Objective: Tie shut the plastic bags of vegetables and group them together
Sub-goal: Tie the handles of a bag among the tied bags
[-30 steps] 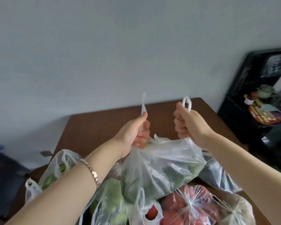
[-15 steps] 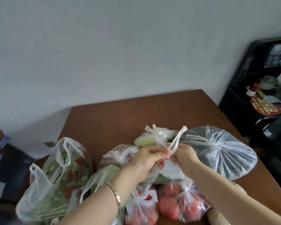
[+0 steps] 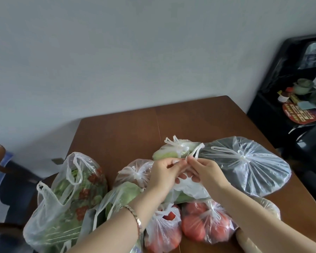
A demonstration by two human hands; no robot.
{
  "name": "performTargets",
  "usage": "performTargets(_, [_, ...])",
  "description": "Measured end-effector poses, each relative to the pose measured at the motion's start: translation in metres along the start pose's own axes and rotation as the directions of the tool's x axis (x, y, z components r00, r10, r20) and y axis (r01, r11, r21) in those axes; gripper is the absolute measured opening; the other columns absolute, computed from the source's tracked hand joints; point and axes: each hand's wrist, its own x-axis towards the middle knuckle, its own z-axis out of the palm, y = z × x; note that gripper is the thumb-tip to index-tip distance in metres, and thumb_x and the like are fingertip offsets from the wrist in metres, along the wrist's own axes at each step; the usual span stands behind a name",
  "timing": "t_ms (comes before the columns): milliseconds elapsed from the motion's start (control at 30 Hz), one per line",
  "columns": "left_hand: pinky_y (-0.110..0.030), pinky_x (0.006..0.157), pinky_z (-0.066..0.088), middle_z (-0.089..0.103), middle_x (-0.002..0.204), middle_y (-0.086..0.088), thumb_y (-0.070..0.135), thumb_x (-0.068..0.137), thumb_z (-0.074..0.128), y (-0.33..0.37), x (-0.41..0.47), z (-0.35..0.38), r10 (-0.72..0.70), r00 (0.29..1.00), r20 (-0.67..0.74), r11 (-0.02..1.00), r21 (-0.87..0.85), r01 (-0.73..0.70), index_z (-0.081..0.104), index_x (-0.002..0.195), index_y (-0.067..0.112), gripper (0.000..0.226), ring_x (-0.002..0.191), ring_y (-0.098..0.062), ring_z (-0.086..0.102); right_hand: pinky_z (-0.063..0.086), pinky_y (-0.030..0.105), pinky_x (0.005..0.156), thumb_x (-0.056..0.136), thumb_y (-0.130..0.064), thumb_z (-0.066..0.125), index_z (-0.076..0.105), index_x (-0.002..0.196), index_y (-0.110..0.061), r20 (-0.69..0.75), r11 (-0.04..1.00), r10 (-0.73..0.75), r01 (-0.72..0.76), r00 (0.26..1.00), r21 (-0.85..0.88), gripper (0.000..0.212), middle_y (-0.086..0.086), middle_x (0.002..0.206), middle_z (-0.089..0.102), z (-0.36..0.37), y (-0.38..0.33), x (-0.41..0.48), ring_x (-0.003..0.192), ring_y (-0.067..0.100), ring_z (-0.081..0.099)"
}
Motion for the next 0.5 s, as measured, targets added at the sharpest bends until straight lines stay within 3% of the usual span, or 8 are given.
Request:
performTargets(67, [-0.014, 0.05, 0.042, 0.06, 0.046, 0.011, 0.021, 0.087, 0.063, -0.006, -0.003, 0.001, 0.176, 0.984, 0.006, 0.972, 0.159, -0.175, 0.073, 0.074, 0.017, 0.017, 0.044, -0.001, 0.053, 0.037, 0.017, 0.047, 0.093, -0.028, 0.051, 0.061, 0.06, -0.008, -0.081, 0.999, 0.049, -0.049, 0.996, 0.011, 0.04, -0.001, 0.047, 0.054, 0.001, 0.002, 0.002, 0.043, 0.009, 0.042])
performTargets(133, [-0.009, 0.055, 0.04, 0.053, 0.046, 0.012, 0.019, 0.087, 0.063, -0.013, -0.006, 0.001, 0.351, 0.936, 0.028, 0.88, 0.332, -0.34, 0.075, 0.087, 0.013, 0.014, 0.047, 0.0, 0.052, 0.033, 0.017, 0.042, 0.092, -0.025, 0.054, 0.059, 0.06, -0.008, -0.117, 0.997, 0.076, -0.074, 0.99, 0.017, 0.037, 0.001, 0.045, 0.05, 0.001, 0.006, 0.004, 0.039, 0.01, 0.038])
performTargets(233, [-0.007, 0.06, 0.041, 0.062, 0.061, 0.007, 0.024, 0.081, 0.063, -0.022, -0.01, 0.002, 0.564, 0.822, 0.074, 0.705, 0.474, -0.527, 0.075, 0.09, 0.007, 0.023, 0.054, 0.003, 0.05, 0.035, 0.02, 0.043, 0.083, -0.002, 0.06, 0.059, 0.086, -0.009, -0.233, 0.995, 0.036, -0.058, 0.972, -0.087, 0.008, 0.003, 0.059, 0.051, 0.0, 0.011, 0.006, 0.045, 0.013, 0.042])
performTargets(267, [-0.009, 0.058, 0.042, 0.064, 0.062, 0.004, 0.026, 0.079, 0.063, -0.023, -0.01, 0.002, 0.588, 0.804, 0.082, 0.679, 0.49, -0.547, 0.075, 0.086, 0.007, 0.024, 0.054, 0.002, 0.05, 0.037, 0.02, 0.045, 0.08, 0.002, 0.06, 0.057, 0.094, -0.012, -0.27, 0.984, -0.02, -0.029, 0.963, -0.175, 0.021, 0.003, 0.063, 0.051, 0.0, 0.014, 0.007, 0.049, 0.014, 0.044])
performTargets(367, [-0.014, 0.054, 0.041, 0.054, 0.048, 0.01, 0.023, 0.081, 0.069, -0.018, -0.008, -0.002, 0.477, 0.879, 0.001, 0.791, 0.436, -0.43, 0.07, 0.07, 0.006, 0.02, 0.044, 0.0, 0.048, 0.04, 0.011, 0.053, 0.081, -0.002, 0.063, 0.065, 0.096, -0.015, -0.12, 0.884, -0.253, 0.179, 0.96, -0.433, 0.02, -0.004, 0.072, 0.056, 0.002, 0.012, 0.002, 0.058, 0.006, 0.047])
performTargets(433, [-0.019, 0.052, 0.042, 0.053, 0.044, 0.005, 0.024, 0.082, 0.068, -0.014, -0.002, -0.006, 0.329, 0.941, -0.08, 0.896, 0.342, -0.284, 0.066, 0.068, 0.002, 0.026, 0.04, -0.005, 0.049, 0.04, 0.004, 0.062, 0.084, -0.005, 0.058, 0.071, 0.093, -0.013, 0.05, 0.825, -0.27, 0.258, 0.962, -0.503, 0.018, -0.006, 0.089, 0.059, 0.001, 0.01, -0.003, 0.072, -0.001, 0.052])
performTargets(500, [-0.02, 0.05, 0.04, 0.056, 0.044, 0.001, 0.024, 0.082, 0.067, -0.011, 0.004, -0.01, 0.211, 0.973, -0.091, 0.946, 0.269, -0.18, 0.065, 0.072, -0.002, 0.028, 0.038, -0.004, 0.048, 0.039, 0.004, 0.062, 0.08, -0.001, 0.054, 0.07, 0.094, -0.01, 0.206, 0.782, -0.22, 0.299, 0.954, -0.547, 0.023, -0.004, 0.094, 0.06, -0.001, 0.009, -0.007, 0.07, -0.004, 0.05])
